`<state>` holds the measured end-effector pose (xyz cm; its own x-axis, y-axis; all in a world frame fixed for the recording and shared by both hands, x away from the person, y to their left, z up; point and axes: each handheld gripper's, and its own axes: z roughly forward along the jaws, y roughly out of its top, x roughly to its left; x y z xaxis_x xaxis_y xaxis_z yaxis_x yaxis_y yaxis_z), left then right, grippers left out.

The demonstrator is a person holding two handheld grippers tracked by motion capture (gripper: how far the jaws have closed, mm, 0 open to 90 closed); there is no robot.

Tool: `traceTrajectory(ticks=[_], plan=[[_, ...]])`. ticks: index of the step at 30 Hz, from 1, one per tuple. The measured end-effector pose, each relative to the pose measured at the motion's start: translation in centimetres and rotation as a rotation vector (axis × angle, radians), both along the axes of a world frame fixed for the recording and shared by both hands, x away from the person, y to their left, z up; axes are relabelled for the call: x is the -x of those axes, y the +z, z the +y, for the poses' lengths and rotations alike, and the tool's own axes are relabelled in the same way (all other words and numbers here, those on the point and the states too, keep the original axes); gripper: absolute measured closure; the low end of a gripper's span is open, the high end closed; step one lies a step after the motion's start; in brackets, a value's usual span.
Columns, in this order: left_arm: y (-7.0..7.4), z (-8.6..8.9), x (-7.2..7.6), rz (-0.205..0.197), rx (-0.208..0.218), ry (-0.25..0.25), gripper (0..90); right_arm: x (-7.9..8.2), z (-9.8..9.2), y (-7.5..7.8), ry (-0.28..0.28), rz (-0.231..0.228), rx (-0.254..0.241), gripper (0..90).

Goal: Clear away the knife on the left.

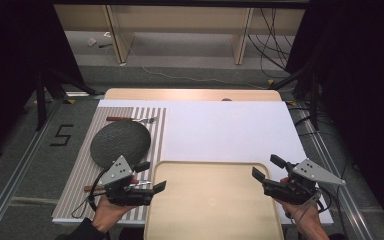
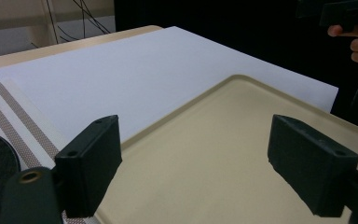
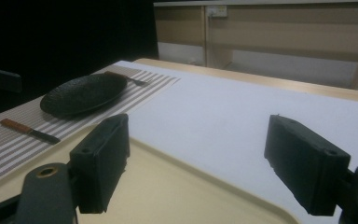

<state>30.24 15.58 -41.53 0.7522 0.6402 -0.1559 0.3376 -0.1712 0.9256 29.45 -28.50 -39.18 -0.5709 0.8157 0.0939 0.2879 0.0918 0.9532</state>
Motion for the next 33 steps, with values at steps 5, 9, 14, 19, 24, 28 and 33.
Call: traceTrajectory(ticks=[5,9,14,19,24,28,33], plan=[[0.0,0.0,0.0,-0.001,0.002,0.001,17.2,0.0,0.0,0.0,-0.001,-0.002,0.0,23.3],[0.0,0.0,0.0,-0.005,-0.006,0.001,17.2,0.0,0.0,0.0,0.001,0.0,0.003,23.6],[0.0,0.0,0.0,-0.003,-0.01,0.0,17.2,0.0,0.0,0.0,0.004,-0.001,0.005,23.7],[0.0,0.0,-0.1,0.005,-0.015,0.002,17.2,0.0,0.1,0.0,0.003,-0.004,0.007,23.8],[0.2,0.3,0.0,-0.009,-0.011,0.017,17.2,0.0,0.1,0.0,0.006,-0.005,0.012,23.9],[0.3,0.7,-0.1,-0.016,-0.003,0.04,17.2,0.0,0.1,0.0,0.007,-0.005,0.013,24.0],[0.5,1.6,-0.2,-0.029,-0.029,0.078,17.2,0.0,0.1,0.0,0.009,-0.005,0.014,24.1]])
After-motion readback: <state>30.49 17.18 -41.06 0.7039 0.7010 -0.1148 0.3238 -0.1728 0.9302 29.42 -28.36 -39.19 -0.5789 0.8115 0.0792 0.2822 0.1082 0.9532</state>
